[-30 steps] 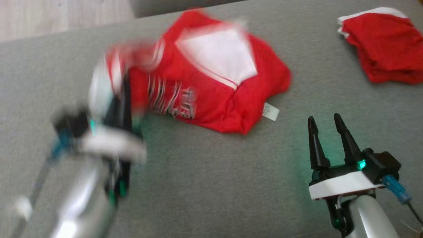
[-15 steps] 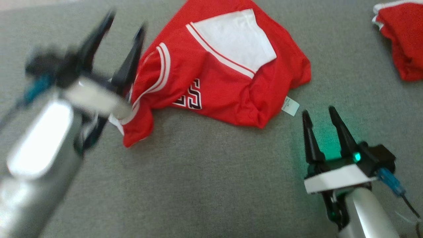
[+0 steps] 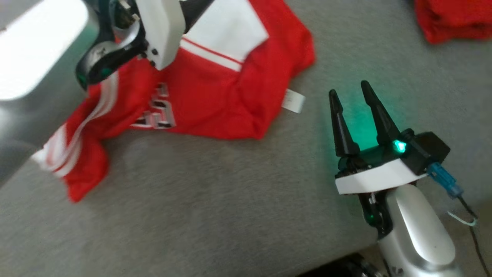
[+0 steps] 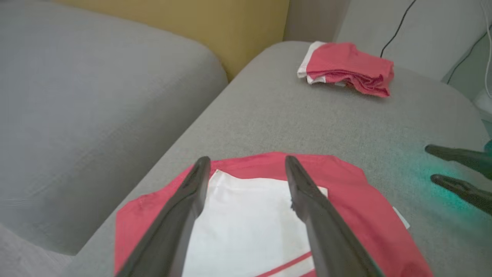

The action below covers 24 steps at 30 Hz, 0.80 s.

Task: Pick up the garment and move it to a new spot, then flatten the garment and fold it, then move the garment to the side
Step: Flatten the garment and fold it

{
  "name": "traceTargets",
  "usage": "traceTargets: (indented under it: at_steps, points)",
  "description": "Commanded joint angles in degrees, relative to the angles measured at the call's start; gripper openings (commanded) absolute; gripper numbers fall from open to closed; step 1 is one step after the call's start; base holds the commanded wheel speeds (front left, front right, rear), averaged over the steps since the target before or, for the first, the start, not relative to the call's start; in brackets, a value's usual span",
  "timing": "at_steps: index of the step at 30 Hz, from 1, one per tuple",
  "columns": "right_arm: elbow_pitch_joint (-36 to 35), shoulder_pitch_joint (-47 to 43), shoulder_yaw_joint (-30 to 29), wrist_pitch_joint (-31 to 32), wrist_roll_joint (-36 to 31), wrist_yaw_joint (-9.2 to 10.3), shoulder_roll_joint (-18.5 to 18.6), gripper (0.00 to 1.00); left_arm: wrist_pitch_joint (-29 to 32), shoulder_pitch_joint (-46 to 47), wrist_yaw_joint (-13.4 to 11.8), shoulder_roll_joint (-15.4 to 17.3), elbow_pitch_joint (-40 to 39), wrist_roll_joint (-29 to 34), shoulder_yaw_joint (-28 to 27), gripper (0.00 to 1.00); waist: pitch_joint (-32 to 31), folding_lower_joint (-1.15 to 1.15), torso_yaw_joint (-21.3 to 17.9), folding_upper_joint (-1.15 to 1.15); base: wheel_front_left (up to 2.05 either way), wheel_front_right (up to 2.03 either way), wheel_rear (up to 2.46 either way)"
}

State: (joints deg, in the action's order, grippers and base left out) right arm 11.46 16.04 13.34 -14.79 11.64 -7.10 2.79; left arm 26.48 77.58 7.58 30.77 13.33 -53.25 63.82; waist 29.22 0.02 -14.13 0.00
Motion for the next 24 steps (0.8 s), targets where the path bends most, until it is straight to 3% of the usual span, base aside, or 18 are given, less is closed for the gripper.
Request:
traceTargets:
  at_steps: [1,10,23,24]
  points:
    - [-2.1,0.3,1.5,-0.2,0.7,-0.39,0.1,1.0,0.3,3.0,-0.1,1.9,-0.4,-0.5,-1.5,1.0,4.0,-0.02,-4.8,0.0,0.0,0.0,0.0]
    - [-4.0,0.6,3.8,-0.2,5.2,-0.39,0.1,1.0,0.1,10.9,-0.1,4.5,8.2,-2.8,7.8,1.0,7.8,-0.02,-12.0,0.0,0.0,0.0,0.0]
    - [-4.3,0.0,4.5,-0.2,7.1,-0.39,0.1,1.0,3.0,11.1,-0.1,7.6,12.8,-2.8,9.5,1.0,8.0,-0.02,-15.0,0.0,0.0,0.0,0.0]
    - [-4.3,0.0,4.5,-0.2,7.1,-0.39,0.1,1.0,3.1,11.0,-0.1,7.7,12.9,-2.6,9.5,0.96,8.0,-0.02,-15.0,0.0,0.0,0.0,0.0]
